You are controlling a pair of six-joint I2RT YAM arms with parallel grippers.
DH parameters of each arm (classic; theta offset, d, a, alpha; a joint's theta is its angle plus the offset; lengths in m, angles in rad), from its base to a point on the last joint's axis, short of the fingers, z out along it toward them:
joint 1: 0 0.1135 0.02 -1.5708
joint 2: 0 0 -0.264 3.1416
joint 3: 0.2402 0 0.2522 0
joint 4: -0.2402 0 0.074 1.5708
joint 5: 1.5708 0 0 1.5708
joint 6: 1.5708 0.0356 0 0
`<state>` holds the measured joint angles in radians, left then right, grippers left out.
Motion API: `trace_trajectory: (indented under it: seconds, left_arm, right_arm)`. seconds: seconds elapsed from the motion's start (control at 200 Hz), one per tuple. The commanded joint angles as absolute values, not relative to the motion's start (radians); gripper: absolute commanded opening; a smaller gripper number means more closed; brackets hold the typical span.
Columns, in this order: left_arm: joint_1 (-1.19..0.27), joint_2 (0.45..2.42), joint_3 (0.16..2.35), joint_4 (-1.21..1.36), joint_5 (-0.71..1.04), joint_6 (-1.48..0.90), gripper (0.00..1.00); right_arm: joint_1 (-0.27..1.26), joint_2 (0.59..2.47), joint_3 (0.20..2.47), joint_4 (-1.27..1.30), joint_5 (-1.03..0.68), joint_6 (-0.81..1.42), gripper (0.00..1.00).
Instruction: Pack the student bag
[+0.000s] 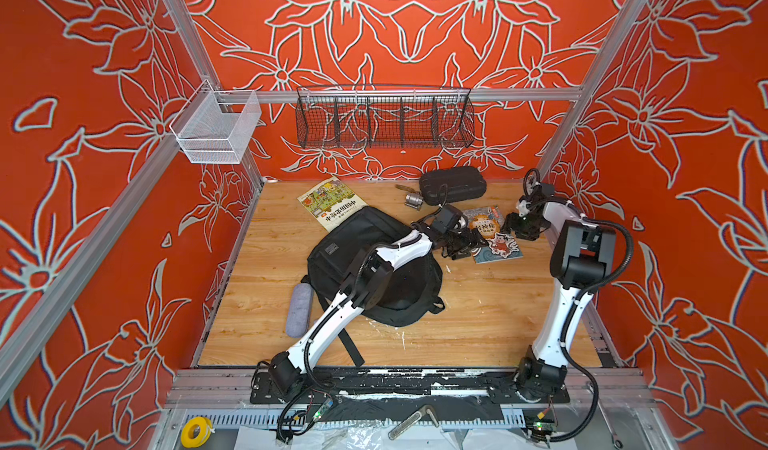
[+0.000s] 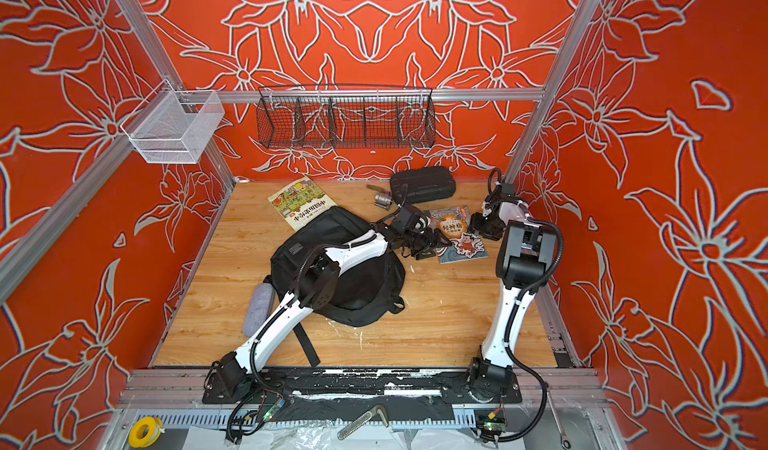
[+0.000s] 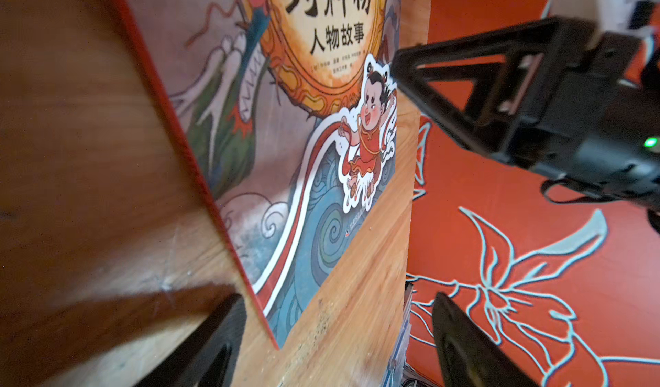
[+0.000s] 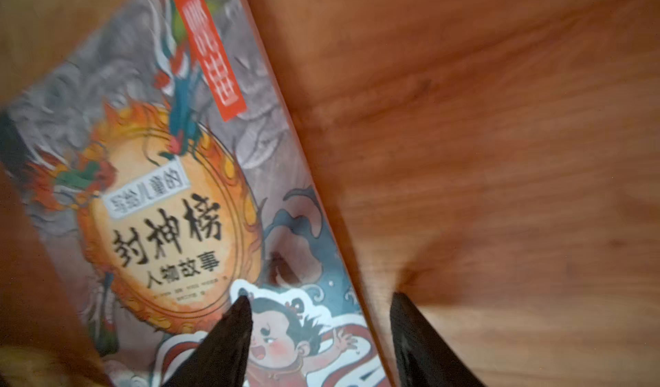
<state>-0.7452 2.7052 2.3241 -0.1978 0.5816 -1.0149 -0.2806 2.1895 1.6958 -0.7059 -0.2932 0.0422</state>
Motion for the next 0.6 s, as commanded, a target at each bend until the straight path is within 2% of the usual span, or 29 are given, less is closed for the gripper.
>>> trace_trajectory:
  seconds: [0.0, 0.18, 0.39, 0.47, 0.53, 0.595]
  left_arm:
    - [-0.75, 2.783, 2.243, -0.368, 0.528, -1.033, 0.83]
    - [-0.75, 2.771, 2.212, -0.357, 0.528, -1.023, 0.84]
    - [-0.748, 2.723, 2.119, -0.199, 0.578, -1.048, 0.82]
    - [-0.743, 2.701, 2.101, -0.169, 0.593, -1.029, 0.7]
    - [-0.738, 2.686, 2.098, -0.161, 0.605, -1.001, 0.55]
    - [-0.732, 2.669, 2.105, -0.178, 0.607, -0.968, 0.33]
  right_arm:
    - [-0.283, 2.219, 1.694, -0.836, -0.316, 0.035, 0.6]
    - [-0.281, 2.238, 1.702, -0.914, -0.355, 0.012, 0.52]
    - [-0.274, 2.198, 1.625, -0.916, -0.41, 0.009, 0.45]
    - [-0.273, 2.178, 1.593, -0.91, -0.401, 0.005, 0.44]
    - [-0.273, 2.161, 1.571, -0.903, -0.403, 0.005, 0.44]
    - [-0.273, 2.132, 1.539, -0.871, -0.405, 0.011, 0.44]
